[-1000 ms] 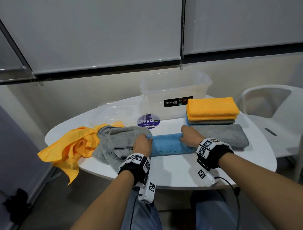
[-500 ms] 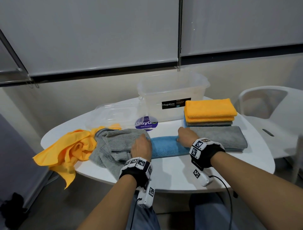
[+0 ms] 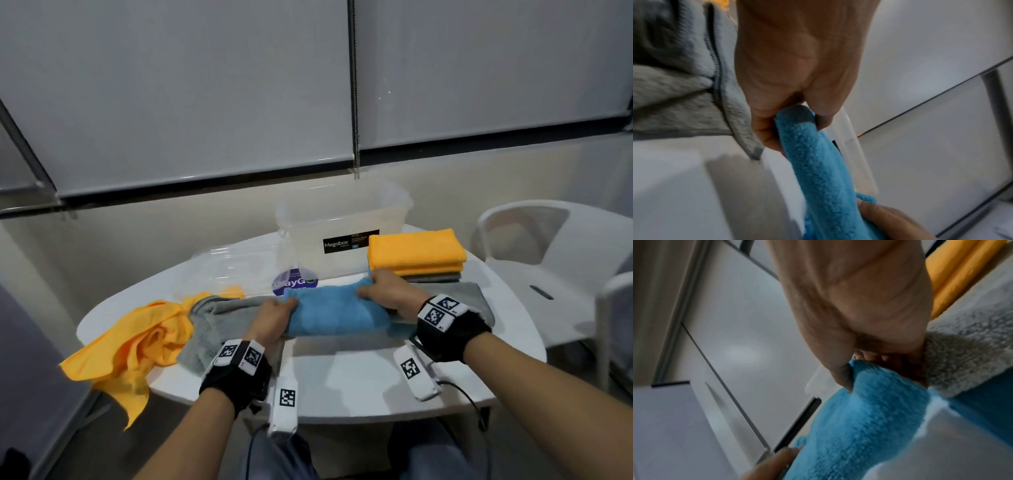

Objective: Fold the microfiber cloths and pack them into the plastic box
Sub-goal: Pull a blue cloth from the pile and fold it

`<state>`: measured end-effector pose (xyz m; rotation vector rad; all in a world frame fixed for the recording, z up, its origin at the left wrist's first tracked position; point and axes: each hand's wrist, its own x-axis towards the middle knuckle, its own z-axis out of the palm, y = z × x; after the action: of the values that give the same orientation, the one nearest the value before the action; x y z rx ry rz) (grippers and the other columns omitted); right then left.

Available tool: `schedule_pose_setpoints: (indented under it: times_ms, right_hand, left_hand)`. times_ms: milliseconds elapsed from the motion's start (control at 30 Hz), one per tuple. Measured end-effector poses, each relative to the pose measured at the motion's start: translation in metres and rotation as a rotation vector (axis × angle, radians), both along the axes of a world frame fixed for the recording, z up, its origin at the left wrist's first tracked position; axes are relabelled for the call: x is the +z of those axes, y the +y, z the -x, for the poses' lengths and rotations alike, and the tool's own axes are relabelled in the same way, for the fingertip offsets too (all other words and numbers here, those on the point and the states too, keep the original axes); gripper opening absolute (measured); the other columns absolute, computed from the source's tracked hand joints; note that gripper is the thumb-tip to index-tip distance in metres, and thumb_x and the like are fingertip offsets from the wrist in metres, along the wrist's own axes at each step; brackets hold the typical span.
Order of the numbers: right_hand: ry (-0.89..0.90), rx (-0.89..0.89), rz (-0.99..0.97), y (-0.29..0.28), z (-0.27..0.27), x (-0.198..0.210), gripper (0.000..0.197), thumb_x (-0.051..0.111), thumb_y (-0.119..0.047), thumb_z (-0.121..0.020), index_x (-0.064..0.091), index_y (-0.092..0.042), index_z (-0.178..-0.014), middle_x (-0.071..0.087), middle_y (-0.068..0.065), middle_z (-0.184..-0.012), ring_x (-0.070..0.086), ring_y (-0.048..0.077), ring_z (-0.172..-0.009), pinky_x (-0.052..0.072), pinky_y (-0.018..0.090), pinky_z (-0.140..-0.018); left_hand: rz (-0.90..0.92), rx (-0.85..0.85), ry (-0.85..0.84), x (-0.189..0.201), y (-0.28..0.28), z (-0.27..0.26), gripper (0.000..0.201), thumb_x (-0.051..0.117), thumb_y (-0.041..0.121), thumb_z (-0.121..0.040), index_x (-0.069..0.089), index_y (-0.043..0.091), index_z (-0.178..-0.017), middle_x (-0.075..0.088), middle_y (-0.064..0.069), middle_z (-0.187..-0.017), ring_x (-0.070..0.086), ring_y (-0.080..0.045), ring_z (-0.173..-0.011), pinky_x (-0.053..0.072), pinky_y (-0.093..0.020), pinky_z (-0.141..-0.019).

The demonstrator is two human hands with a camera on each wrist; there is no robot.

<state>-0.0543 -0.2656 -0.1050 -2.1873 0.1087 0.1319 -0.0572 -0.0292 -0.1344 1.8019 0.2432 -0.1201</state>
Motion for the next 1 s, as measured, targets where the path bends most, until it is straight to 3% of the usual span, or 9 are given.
schedule_pose_setpoints:
  times_ms: [67,167,267,433,500,600,733,833,1000]
  right_hand:
    - [-0.031,-0.056,-0.224,-0.017,0.006,0.019,0.024,0.071,-0.022,-0.090,0.057,-0.006,-0.103,0.067,0.014,-0.097,0.065,0.028,-0.085,0.051,0.036,-0.067]
    - [-0.045,-0.063,-0.611,-0.045,0.015,0.046,0.036,0.073,-0.020,-0.090,0.060,-0.004,-0.118,0.071,0.020,-0.111,0.069,0.034,-0.100,0.055,0.048,-0.084]
    - [-0.074,-0.069,-0.686,-0.070,0.021,0.060,0.031,0.073,-0.021,-0.090,0.063,-0.008,-0.116,0.074,0.014,-0.106,0.072,0.028,-0.091,0.060,0.041,-0.072]
    - [-0.117,-0.214,-0.591,-0.121,0.030,0.048,0.021,0.071,-0.015,-0.091,0.061,-0.010,-0.109,0.069,0.016,-0.099,0.068,0.026,-0.079,0.056,0.035,-0.060]
    - [-0.099,-0.275,-0.522,-0.146,0.035,0.034,0.026,0.073,-0.015,-0.090,0.059,-0.008,-0.112,0.069,0.017,-0.101,0.068,0.027,-0.081,0.055,0.033,-0.056]
    - [-0.080,-0.349,-0.439,-0.177,0.035,0.010,0.034,0.075,-0.017,-0.089,0.057,-0.009,-0.118,0.069,0.020,-0.106,0.069,0.030,-0.088,0.057,0.038,-0.066]
    - [-0.109,-0.372,-0.332,-0.190,0.030,-0.017,0.029,0.067,-0.016,-0.093,0.057,-0.015,-0.120,0.066,0.018,-0.114,0.065,0.029,-0.099,0.051,0.037,-0.074]
    - [-0.091,-0.353,-0.191,-0.186,0.029,-0.036,0.026,0.060,-0.017,-0.098,0.054,-0.014,-0.123,0.064,0.014,-0.110,0.063,0.024,-0.095,0.048,0.030,-0.069]
    - [-0.090,-0.344,-0.111,-0.184,0.030,-0.040,0.030,0.061,-0.025,-0.098,0.054,-0.011,-0.124,0.064,0.013,-0.108,0.062,0.024,-0.094,0.051,0.036,-0.078]
  left_hand:
    - [0.192,0.032,-0.037,0.015,-0.010,0.001,0.019,0.064,0.017,-0.094,0.060,-0.001,-0.103,0.063,-0.018,-0.094,0.066,-0.028,-0.079,0.062,-0.048,-0.069]
    - [0.284,0.068,-0.191,0.039,-0.031,-0.003,0.025,0.066,0.014,-0.093,0.057,0.003,-0.114,0.063,-0.016,-0.101,0.064,-0.022,-0.078,0.055,-0.029,-0.051]
    - [0.314,0.052,-0.290,0.056,-0.056,-0.006,0.027,0.064,0.018,-0.094,0.056,0.018,-0.120,0.067,-0.012,-0.105,0.066,-0.025,-0.089,0.055,-0.031,-0.056]
    - [0.212,-0.052,-0.348,0.047,-0.107,-0.005,0.018,0.062,0.021,-0.096,0.056,0.025,-0.112,0.069,-0.013,-0.105,0.069,-0.027,-0.095,0.062,-0.048,-0.073]
    - [0.199,-0.091,-0.314,0.032,-0.130,-0.004,0.020,0.062,0.020,-0.096,0.055,0.022,-0.114,0.068,-0.016,-0.108,0.069,-0.028,-0.094,0.061,-0.047,-0.073]
    - [0.153,-0.089,-0.273,0.008,-0.161,-0.001,0.025,0.063,0.022,-0.095,0.054,0.020,-0.118,0.066,-0.013,-0.110,0.068,-0.024,-0.094,0.058,-0.036,-0.071]
    - [0.072,-0.052,-0.225,-0.019,-0.177,-0.003,0.024,0.065,0.027,-0.093,0.054,0.023,-0.113,0.065,-0.012,-0.112,0.066,-0.024,-0.098,0.056,-0.043,-0.089]
    - [0.002,-0.037,-0.196,-0.030,-0.179,-0.003,0.026,0.068,0.027,-0.091,0.056,0.018,-0.113,0.066,-0.013,-0.110,0.066,-0.027,-0.098,0.057,-0.041,-0.088]
    - [-0.137,-0.083,-0.276,-0.034,-0.179,0.000,0.027,0.065,0.025,-0.093,0.056,0.013,-0.115,0.067,-0.014,-0.102,0.066,-0.028,-0.094,0.053,-0.034,-0.077]
